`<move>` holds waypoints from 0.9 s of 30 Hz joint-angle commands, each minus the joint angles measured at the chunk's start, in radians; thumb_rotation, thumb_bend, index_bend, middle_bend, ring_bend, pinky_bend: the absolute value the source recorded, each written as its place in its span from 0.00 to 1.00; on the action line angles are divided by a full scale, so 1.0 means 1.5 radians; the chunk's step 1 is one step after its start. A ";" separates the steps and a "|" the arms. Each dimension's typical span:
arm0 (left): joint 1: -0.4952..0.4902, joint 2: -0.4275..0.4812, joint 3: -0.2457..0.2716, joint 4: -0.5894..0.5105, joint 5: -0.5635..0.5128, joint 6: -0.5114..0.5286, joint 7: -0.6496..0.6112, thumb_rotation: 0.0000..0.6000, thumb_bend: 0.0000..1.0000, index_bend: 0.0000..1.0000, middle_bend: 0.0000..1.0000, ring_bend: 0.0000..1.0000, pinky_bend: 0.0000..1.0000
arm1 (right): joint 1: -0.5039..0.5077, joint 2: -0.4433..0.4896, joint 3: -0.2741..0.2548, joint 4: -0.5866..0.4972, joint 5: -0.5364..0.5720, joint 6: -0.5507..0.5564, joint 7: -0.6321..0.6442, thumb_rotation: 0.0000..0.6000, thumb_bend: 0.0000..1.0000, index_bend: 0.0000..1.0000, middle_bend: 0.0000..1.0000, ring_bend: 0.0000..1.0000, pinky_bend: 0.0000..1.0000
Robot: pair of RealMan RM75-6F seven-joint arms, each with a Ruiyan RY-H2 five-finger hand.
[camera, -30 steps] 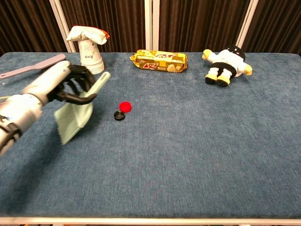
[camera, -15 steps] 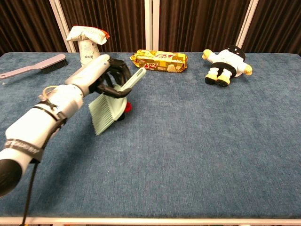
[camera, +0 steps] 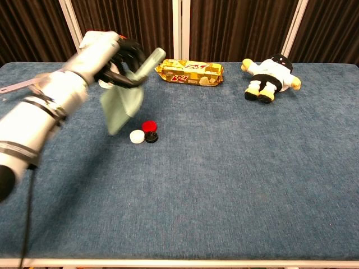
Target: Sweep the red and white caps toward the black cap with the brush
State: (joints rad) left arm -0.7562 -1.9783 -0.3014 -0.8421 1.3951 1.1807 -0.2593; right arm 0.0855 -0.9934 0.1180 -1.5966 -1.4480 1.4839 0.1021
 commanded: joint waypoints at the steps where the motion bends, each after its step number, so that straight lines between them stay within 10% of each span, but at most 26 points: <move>1: 0.057 0.137 0.045 -0.119 -0.005 -0.024 0.089 1.00 0.53 0.57 0.63 0.46 0.44 | 0.003 -0.004 -0.001 0.006 -0.004 -0.003 0.005 1.00 0.20 0.00 0.07 0.00 0.00; 8: 0.085 0.262 0.093 -0.243 -0.090 -0.137 0.293 1.00 0.50 0.52 0.58 0.41 0.37 | 0.008 -0.012 -0.002 0.014 -0.011 -0.007 0.011 1.00 0.20 0.00 0.07 0.00 0.00; 17: 0.063 0.267 0.092 -0.266 -0.213 -0.229 0.386 1.00 0.15 0.22 0.28 0.15 0.30 | 0.010 -0.012 -0.010 0.012 -0.013 -0.021 0.017 1.00 0.20 0.00 0.07 0.00 0.00; 27: 0.188 0.350 0.082 -0.311 -0.181 -0.035 0.256 1.00 0.09 0.19 0.25 0.14 0.25 | 0.018 -0.023 -0.020 0.034 0.005 -0.065 0.043 1.00 0.22 0.00 0.08 0.00 0.00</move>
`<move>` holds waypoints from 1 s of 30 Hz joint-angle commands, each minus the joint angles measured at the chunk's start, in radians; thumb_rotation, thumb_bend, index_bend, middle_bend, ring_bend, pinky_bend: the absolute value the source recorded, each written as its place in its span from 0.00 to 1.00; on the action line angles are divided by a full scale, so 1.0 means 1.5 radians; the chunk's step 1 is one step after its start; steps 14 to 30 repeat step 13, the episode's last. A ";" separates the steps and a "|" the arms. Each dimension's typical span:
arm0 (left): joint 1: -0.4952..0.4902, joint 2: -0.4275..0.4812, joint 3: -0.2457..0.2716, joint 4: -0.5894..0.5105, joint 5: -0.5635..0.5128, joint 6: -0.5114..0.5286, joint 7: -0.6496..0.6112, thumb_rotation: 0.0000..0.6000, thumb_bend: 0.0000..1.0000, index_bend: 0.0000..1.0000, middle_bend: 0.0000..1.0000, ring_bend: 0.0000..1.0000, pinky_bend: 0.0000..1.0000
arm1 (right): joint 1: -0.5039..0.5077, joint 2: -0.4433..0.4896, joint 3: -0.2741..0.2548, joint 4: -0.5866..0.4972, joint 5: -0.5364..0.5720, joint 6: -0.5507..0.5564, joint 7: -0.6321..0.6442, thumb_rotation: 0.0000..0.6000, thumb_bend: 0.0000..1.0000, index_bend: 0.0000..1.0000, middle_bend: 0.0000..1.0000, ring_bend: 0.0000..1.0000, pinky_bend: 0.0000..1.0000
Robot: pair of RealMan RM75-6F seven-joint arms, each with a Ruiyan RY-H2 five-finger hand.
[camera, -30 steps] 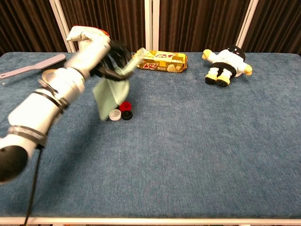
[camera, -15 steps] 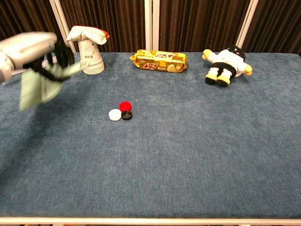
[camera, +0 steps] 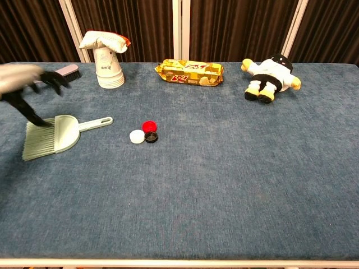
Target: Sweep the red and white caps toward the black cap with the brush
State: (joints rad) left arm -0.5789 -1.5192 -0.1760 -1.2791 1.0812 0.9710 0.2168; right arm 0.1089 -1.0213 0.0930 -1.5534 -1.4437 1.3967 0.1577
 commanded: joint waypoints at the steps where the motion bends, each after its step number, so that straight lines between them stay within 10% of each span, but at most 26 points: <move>1: 0.093 0.059 0.001 -0.029 0.034 0.140 -0.071 1.00 0.09 0.20 0.25 0.14 0.25 | 0.003 -0.007 -0.005 0.008 0.000 -0.009 0.008 1.00 0.22 0.00 0.08 0.00 0.00; 11: 0.240 0.139 0.058 -0.114 0.101 0.351 -0.042 1.00 0.09 0.28 0.29 0.14 0.22 | -0.001 -0.020 -0.014 0.000 -0.029 0.014 -0.002 1.00 0.23 0.00 0.08 0.00 0.00; 30: 0.255 0.150 0.074 -0.129 0.110 0.359 -0.022 1.00 0.09 0.28 0.29 0.14 0.21 | -0.002 -0.021 -0.011 -0.006 -0.032 0.023 -0.006 1.00 0.23 0.00 0.09 0.00 0.00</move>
